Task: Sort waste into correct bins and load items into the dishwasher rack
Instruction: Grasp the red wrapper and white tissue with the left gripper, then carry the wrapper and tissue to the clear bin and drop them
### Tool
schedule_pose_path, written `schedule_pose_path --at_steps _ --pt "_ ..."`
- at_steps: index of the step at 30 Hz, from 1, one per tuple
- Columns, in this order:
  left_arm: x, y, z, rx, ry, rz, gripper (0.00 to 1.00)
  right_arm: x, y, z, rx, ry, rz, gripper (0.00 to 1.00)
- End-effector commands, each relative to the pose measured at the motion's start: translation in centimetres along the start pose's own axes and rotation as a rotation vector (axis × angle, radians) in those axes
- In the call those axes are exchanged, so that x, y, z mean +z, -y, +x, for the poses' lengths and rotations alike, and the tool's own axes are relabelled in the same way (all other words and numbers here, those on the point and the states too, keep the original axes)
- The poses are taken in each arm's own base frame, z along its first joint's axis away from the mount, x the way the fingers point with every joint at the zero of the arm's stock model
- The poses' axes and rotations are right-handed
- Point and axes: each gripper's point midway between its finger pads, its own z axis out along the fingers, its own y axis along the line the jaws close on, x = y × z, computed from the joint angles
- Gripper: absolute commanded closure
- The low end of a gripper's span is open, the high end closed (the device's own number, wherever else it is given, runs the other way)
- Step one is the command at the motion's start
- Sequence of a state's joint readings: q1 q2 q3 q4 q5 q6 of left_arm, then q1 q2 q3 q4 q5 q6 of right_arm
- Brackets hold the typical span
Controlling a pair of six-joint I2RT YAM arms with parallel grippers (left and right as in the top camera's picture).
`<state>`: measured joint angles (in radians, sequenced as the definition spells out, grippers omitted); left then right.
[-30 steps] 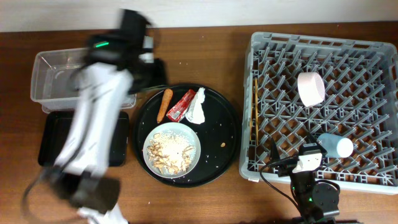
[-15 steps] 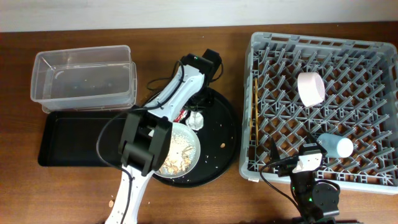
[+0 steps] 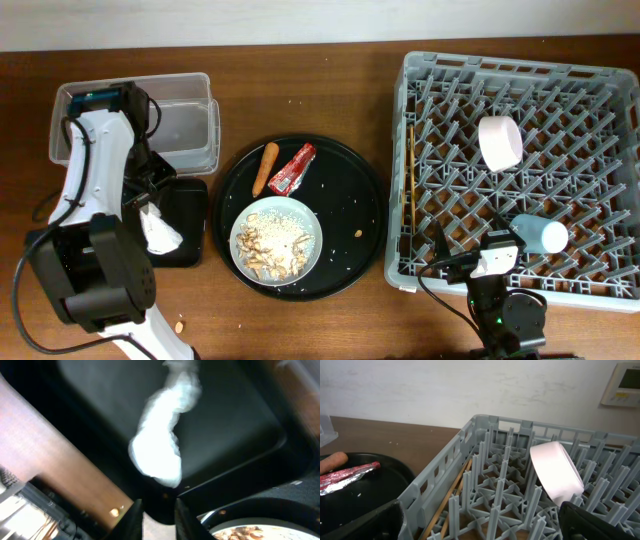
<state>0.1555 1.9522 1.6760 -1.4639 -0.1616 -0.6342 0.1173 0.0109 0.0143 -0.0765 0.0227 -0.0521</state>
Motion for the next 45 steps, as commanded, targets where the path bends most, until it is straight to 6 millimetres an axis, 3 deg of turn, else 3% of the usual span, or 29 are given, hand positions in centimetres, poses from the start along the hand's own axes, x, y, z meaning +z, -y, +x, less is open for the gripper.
schedule_pose_path --at_steps 1,2,4,5,7,8,10,13,16,17,20,21,22,23,26,27,28,29,31,33,34,35,37,39,40,41,42,43,45 --pt "-4.2 3.5 0.5 0.108 0.099 0.132 0.73 0.0 0.3 0.3 0.008 -0.003 0.016 0.02" --pt "-5.6 6.4 1.3 0.176 0.139 0.209 0.71 0.0 0.3 0.3 0.008 -0.003 0.016 0.02" --pt "-6.5 13.3 4.6 0.508 0.224 0.302 0.7 0.0 0.3 0.3 0.008 -0.003 0.016 0.02" --pt "-6.5 15.0 5.5 0.589 0.266 0.3 0.65 0.0 0.3 0.3 0.008 -0.003 0.016 0.02" --pt "-5.4 21.1 8.4 0.779 0.428 0.239 0.36 0.0 0.3 0.3 0.008 -0.003 0.016 0.02" --pt "-4.6 23.3 9.2 0.841 0.461 0.237 0.29 0.0 0.3 0.3 0.008 -0.003 0.016 0.02" --pt "-2.0 26.5 10.9 0.958 0.473 0.226 0.29 0.0 0.3 0.3 0.008 -0.003 0.016 0.02" --pt "2.1 28.5 10.9 1.021 0.447 0.186 0.3 0.0 0.3 0.3 0.008 -0.003 0.016 0.02" --pt "4.6 28.8 10.5 1.039 0.42 0.155 0.32 0.0 0.3 0.3 0.008 -0.003 0.016 0.02" --pt "5.1 28.9 10.6 1.041 0.411 0.15 0.39 0.0 0.3 0.3 0.008 -0.003 0.016 0.02" --pt "5.4 27.9 11.6 1.059 0.342 0.141 0.93 0.0 0.3 0.3 0.008 -0.003 0.016 0.02" --pt "5.1 27.5 11.9 1.062 0.318 0.132 0.99 0.0 0.3 0.3 0.008 -0.004 0.016 0.02" --pt "4.4 27.1 11.9 1.042 0.304 0.123 0.99 0.0 0.3 0.3 0.008 -0.004 0.016 0.02" --pt "2.5 26.4 12.0 1.019 0.289 0.114 0.99 0.0 0.3 0.3 0.008 -0.003 0.016 0.02" --pt "-6.6 24.5 10.6 0.909 0.353 0.188 1.0 0.0 0.3 0.3 0.008 -0.003 0.016 0.02" --pt "-10.1 22.8 10.0 0.838 0.387 0.228 1.0 0.0 0.3 0.3 0.008 -0.003 0.016 0.02" --pt "-12.0 20.9 9.2 0.757 0.409 0.234 1.0 0.0 0.3 0.3 0.008 -0.003 0.016 0.02" --pt "-13.7 17.3 7.9 0.633 0.419 0.211 1.0 0.0 0.3 0.3 0.008 -0.003 0.016 0.02" --pt "-15.0 10.1 6.6 0.505 0.368 0.138 0.99 0.0 0.3 0.3 0.008 -0.003 0.016 0.02" --pt "-15.9 5.0 5.3 0.406 0.399 0.092 0.99 0.0 0.3 0.3 0.008 -0.003 0.016 0.02" --pt "-15.5 2.4 5.0 0.344 0.399 0.06 1.0 0.0 0.3 0.3 0.008 -0.003 0.016 0.02" --pt "-13.8 -0.8 4.9 0.269 0.365 0.003 1.0 0.0 0.3 0.3 0.008 -0.003 0.016 0.02" --pt "-10.6 -4.1 4.7 0.169 0.306 -0.061 0.99 0.0 0.3 0.3 0.008 -0.003 0.016 0.02" --pt "-2.2 -5.6 3.8 0.009 0.161 0.02 0.98 0.0 0.3 0.3 0.008 -0.003 0.016 0.02" --pt "1.7 -6.0 2.9 -0.064 0.134 0.047 0.83 0.0 0.3 0.3 0.008 -0.003 0.016 0.02" --pt "3.5 -5.5 2.6 -0.11 0.103 0.125 0.31 0.0 0.3 0.3 0.008 -0.003 0.016 0.02" --pt "3.5 -4.9 2.5 -0.116 0.084 0.182 0.3 0.0 0.3 0.3 0.008 -0.003 0.016 0.02" --pt "2.4 -4.0 2.0 -0.078 0.097 0.25 0.29 0.0 0.3 0.3 0.008 -0.003 0.016 0.02" --pt "-1.4 -1.8 1.9 0.029 0.168 0.316 0.27 0.0 0.3 0.3 0.008 -0.003 0.016 0.02"
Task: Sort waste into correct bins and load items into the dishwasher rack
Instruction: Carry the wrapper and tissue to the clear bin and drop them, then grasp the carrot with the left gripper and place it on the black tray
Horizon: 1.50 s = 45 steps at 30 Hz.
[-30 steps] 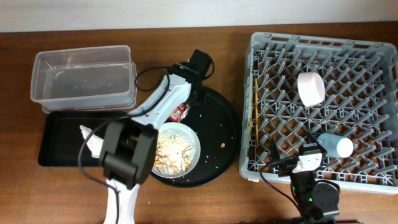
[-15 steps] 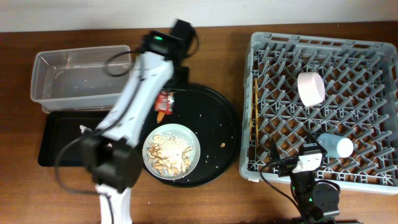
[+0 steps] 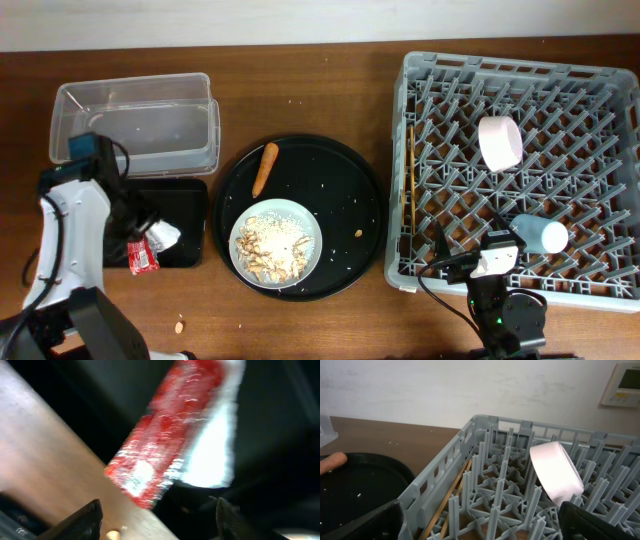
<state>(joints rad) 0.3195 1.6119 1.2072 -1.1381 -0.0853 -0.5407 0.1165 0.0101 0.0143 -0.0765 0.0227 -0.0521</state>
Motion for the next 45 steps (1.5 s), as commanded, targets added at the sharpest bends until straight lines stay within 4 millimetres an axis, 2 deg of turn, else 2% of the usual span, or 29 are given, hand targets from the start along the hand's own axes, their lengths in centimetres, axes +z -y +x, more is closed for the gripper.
schedule_pose_path --at_steps 1,2,4,5,6,8,10,13,14,15,16,17,19,24,25,26,27,28,29,32,34,35,36,38,39,40,41,43,45 --pt "-5.3 6.1 0.7 0.214 0.082 0.192 0.27 0.0 0.3 0.3 0.008 -0.004 0.015 0.02" --pt "-5.7 7.6 1.7 0.277 0.093 0.205 0.27 0.0 0.3 0.3 0.008 -0.004 0.015 0.02" --pt "-6.0 12.4 6.3 0.537 0.116 0.216 0.27 0.0 0.3 0.3 0.008 -0.004 0.015 0.02" --pt "-5.9 13.4 7.6 0.628 0.174 0.146 0.28 0.0 0.3 0.3 0.008 -0.004 0.015 0.02" --pt "-5.9 13.0 7.7 0.615 0.232 0.056 0.37 0.0 0.3 0.3 0.008 -0.004 0.015 0.02" --pt "-6.3 8.8 6.1 0.371 0.29 -0.121 0.68 0.0 0.3 0.3 0.008 -0.004 0.015 0.02" --pt "-5.7 5.3 4.5 0.244 0.228 -0.183 0.97 0.0 0.3 0.3 0.008 -0.004 0.015 0.02" --pt "-2.2 -0.4 2.5 -0.015 0.066 -0.175 1.0 0.0 0.3 0.3 0.008 -0.004 0.015 0.02" --pt "-1.0 -1.1 2.5 -0.059 0.032 -0.155 0.96 0.0 0.3 0.3 0.008 -0.004 0.015 0.02" --pt "-0.1 -0.9 2.0 -0.041 0.023 -0.1 0.66 0.0 0.3 0.3 0.008 -0.004 0.015 0.02" --pt "0.2 -0.7 1.3 -0.055 0.044 -0.083 0.28 0.0 0.3 0.3 0.008 -0.004 0.015 0.02" --pt "0.2 -0.5 0.7 -0.059 0.067 -0.071 0.25 0.0 0.3 0.3 0.008 -0.004 0.015 0.02" --pt "0.6 -0.5 -0.9 -0.068 0.143 -0.089 0.01 0.0 0.3 0.3 0.008 -0.004 0.015 0.02" --pt "6.1 0.8 -1.6 -0.071 0.145 -0.069 0.01 0.0 0.3 0.3 0.008 -0.004 0.015 0.02" --pt "6.9 1.0 -1.8 -0.063 0.139 -0.074 0.1 0.0 0.3 0.3 0.008 -0.004 0.015 0.02" --pt "7.7 1.1 -1.7 -0.056 0.124 -0.08 0.28 0.0 0.3 0.3 0.008 -0.004 0.015 0.02" --pt "7.9 1.1 -1.7 -0.052 0.119 -0.084 0.74 0.0 0.3 0.3 0.008 -0.004 0.015 0.02" --pt "7.1 1.1 -1.9 -0.053 0.125 -0.079 0.99 0.0 0.3 0.3 0.008 -0.004 0.015 0.02" --pt "5.6 1.1 -2.2 -0.055 0.135 -0.073 0.99 0.0 0.3 0.3 0.008 -0.004 0.015 0.02" --pt "-2.4 1.3 -3.6 -0.058 0.226 -0.01 0.99 0.0 0.3 0.3 0.008 -0.004 0.015 0.02" --pt "-10.7 2.4 -5.9 -0.086 0.387 0.126 1.0 0.0 0.3 0.3 0.008 -0.004 0.015 0.02" --pt "-12.8 3.8 -7.3 -0.073 0.453 0.21 1.0 0.0 0.3 0.3 0.008 -0.004 0.015 0.02" --pt "-13.6 5.1 -9.3 -0.086 0.531 0.267 0.99 0.0 0.3 0.3 0.008 -0.004 0.015 0.02" --pt "-12.6 8.1 -13.3 -0.096 0.612 0.331 0.99 0.0 0.3 0.3 0.008 -0.004 0.015 0.02" --pt "-10.3 10.4 -15.4 -0.078 0.616 0.366 0.85 0.0 0.3 0.3 0.008 -0.004 0.015 0.02" --pt "-7.2 12.3 -16.3 -0.059 0.573 0.387 0.35 0.0 0.3 0.3 0.008 -0.004 0.015 0.02" --pt "-5.5 12.9 -16.2 -0.037 0.532 0.383 0.01 0.0 0.3 0.3 0.008 -0.004 0.015 0.02" --pt "-8.1 12.9 -15.9 0.06 0.556 0.387 0.01 0.0 0.3 0.3 0.008 -0.004 0.015 0.02" --pt "-15.0 14.0 -13.8 0.13 0.594 0.495 0.01 0.0 0.3 0.3 0.008 -0.004 0.015 0.02"
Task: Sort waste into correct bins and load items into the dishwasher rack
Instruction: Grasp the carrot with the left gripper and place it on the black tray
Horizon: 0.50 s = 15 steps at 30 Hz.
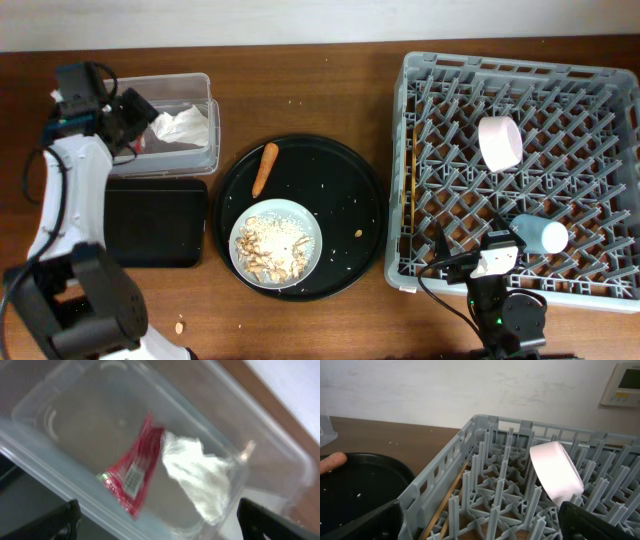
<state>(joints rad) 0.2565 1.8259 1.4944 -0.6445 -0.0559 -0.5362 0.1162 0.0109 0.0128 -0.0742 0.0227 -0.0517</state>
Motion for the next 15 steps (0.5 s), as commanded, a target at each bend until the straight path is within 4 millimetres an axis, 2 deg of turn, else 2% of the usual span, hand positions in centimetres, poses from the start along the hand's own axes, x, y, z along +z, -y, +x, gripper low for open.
schedule_pose_path --at_steps 1,2,3,4,5,6,7,9,13,15 --pt "-10.7 7.0 -2.3 0.159 0.129 0.227 0.01 0.0 0.3 0.3 0.007 -0.004 0.015 0.02" --pt "-10.9 7.7 -0.8 0.189 0.098 0.221 0.01 0.0 0.3 0.3 0.007 -0.004 0.015 0.02" --pt "-10.3 7.7 1.8 0.242 0.047 0.138 0.01 0.0 0.3 0.3 0.007 -0.004 0.015 0.02" --pt "-9.2 10.5 5.6 0.413 -0.021 0.168 0.15 0.0 0.3 0.3 0.007 -0.004 0.015 0.02" --pt "-6.8 14.2 11.9 0.776 -0.11 0.204 0.18 0.0 0.3 0.3 0.007 -0.004 0.015 0.02" --pt "-5.6 15.3 14.3 0.881 -0.145 0.209 0.26 0.0 0.3 0.3 0.007 -0.004 0.015 0.02" --pt "-4.3 15.6 15.9 0.925 -0.167 0.182 0.35 0.0 0.3 0.3 0.007 -0.004 0.015 0.02" --pt "-0.8 15.7 18.7 0.978 -0.214 0.125 0.37 0.0 0.3 0.3 0.007 -0.005 0.015 0.02" --pt "4.4 14.3 21.9 0.977 -0.312 0.075 0.4 0.0 0.3 0.3 0.007 -0.004 0.015 0.02" --pt "6.4 13.7 24.2 0.985 -0.384 0.081 0.48 0.0 0.3 0.3 0.007 -0.004 0.015 0.02"
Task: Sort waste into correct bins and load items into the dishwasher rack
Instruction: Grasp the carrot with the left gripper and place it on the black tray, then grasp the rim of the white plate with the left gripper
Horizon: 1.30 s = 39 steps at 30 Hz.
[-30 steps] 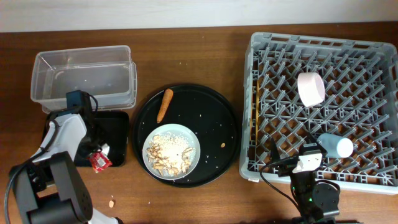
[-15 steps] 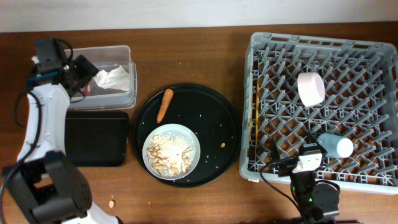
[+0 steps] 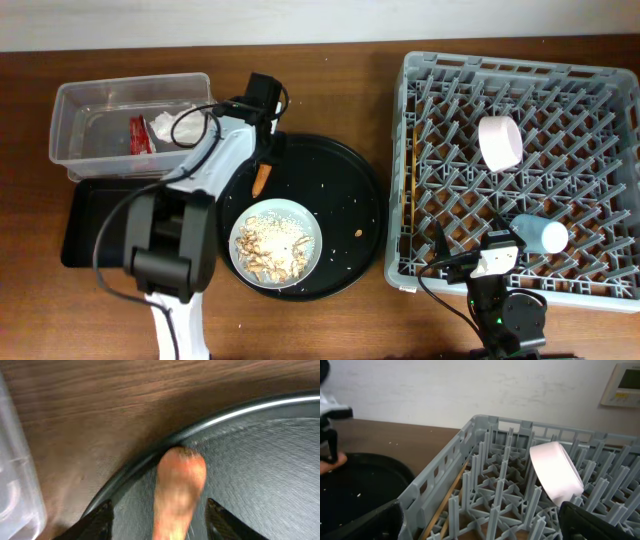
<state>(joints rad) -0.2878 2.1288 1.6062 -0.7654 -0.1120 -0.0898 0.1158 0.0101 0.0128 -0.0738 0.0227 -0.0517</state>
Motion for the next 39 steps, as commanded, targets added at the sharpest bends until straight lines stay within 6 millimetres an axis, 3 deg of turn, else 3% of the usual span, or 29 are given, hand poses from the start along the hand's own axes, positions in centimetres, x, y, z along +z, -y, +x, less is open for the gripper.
schedule_pose_path --at_steps 1,3,4,7,10,12,13,14,15,16,18,19,21,23,24,25,26,27,28,30,33,35,36,39 --pt "3.2 0.7 2.0 0.025 -0.086 0.022 0.52 0.0 0.3 0.3 0.007 -0.005 0.014 0.02" --pt "3.2 0.7 1.7 0.024 -0.077 0.022 0.6 0.0 0.3 0.3 0.007 -0.005 0.014 0.02" --pt "3.1 0.7 1.7 0.023 -0.077 0.023 0.79 0.0 0.3 0.3 0.007 -0.005 0.014 0.02" --pt "-0.2 -0.1 1.1 -0.057 -0.103 -0.001 0.83 0.0 0.3 0.3 0.007 -0.005 0.014 0.02" --pt "-8.9 -2.7 -0.9 -0.197 -0.03 -0.056 0.83 0.0 0.3 0.3 0.007 -0.005 0.014 0.02" --pt "-13.5 -3.9 -0.6 -0.256 0.02 -0.052 0.83 0.0 0.3 0.3 0.007 -0.005 0.014 0.02" --pt "-16.0 -4.9 0.2 -0.307 0.036 -0.054 0.83 0.0 0.3 0.3 0.007 -0.005 0.014 0.02" --pt "-18.8 -6.8 2.2 -0.388 0.021 -0.071 0.84 0.0 0.3 0.3 0.007 -0.005 0.014 0.02" --pt "-20.5 -9.5 5.0 -0.504 -0.027 -0.129 0.95 0.0 0.3 0.3 0.007 -0.005 0.014 0.02" --pt "-21.2 -12.2 7.3 -0.619 -0.072 -0.224 0.99 0.0 0.3 0.3 0.007 -0.005 0.014 0.02" --pt "-21.0 -17.1 12.5 -0.832 -0.164 -0.394 0.99 0.0 0.3 0.3 0.007 -0.005 0.014 0.02" --pt "-19.9 -18.1 14.1 -0.894 -0.197 -0.403 0.99 0.0 0.3 0.3 0.007 -0.005 0.014 0.02" --pt "-14.1 -19.8 17.7 -1.068 -0.259 -0.328 0.99 0.0 0.3 0.3 0.007 -0.005 0.014 0.02" --pt "-10.2 -20.1 19.0 -1.19 -0.252 -0.206 0.99 0.0 0.3 0.3 0.007 -0.005 0.014 0.02" --pt "-9.3 -20.8 19.6 -1.233 -0.234 -0.212 0.89 0.0 0.3 0.3 0.007 -0.005 0.014 0.02" --pt "-9.0 -21.5 20.1 -1.265 -0.228 -0.218 0.46 0.0 0.3 0.3 0.007 -0.005 0.014 0.02" --pt "-9.0 -21.9 20.4 -1.279 -0.227 -0.221 0.15 0.0 0.3 0.3 0.007 -0.005 0.014 0.02" --pt "-9.1 -22.2 20.4 -1.288 -0.222 -0.222 0.01 0.0 0.3 0.3 0.007 -0.005 0.014 0.02" --pt "-9.3 -22.5 20.2 -1.303 -0.213 -0.204 0.01 0.0 0.3 0.3 0.007 -0.005 0.014 0.02" --pt "-11.3 -21.6 17.2 -1.299 -0.161 -0.062 0.01 0.0 0.3 0.3 0.007 -0.005 0.014 0.02" --pt "-15.2 -17.8 10.5 -1.023 0.001 0.084 0.01 0.0 0.3 0.3 0.007 -0.005 0.014 0.02" --pt "-15.7 -11.2 6.5 -0.666 0.071 0.2 0.01 0.0 0.3 0.3 0.007 -0.005 0.014 0.02" --pt "-15.5 -3.9 5.3 -0.366 0.063 0.281 0.01 0.0 0.3 0.3 0.007 -0.005 0.014 0.02" --pt "-14.2 3.8 6.8 -0.04 0.003 0.245 0.18 0.0 0.3 0.3 0.007 -0.005 0.014 0.02"
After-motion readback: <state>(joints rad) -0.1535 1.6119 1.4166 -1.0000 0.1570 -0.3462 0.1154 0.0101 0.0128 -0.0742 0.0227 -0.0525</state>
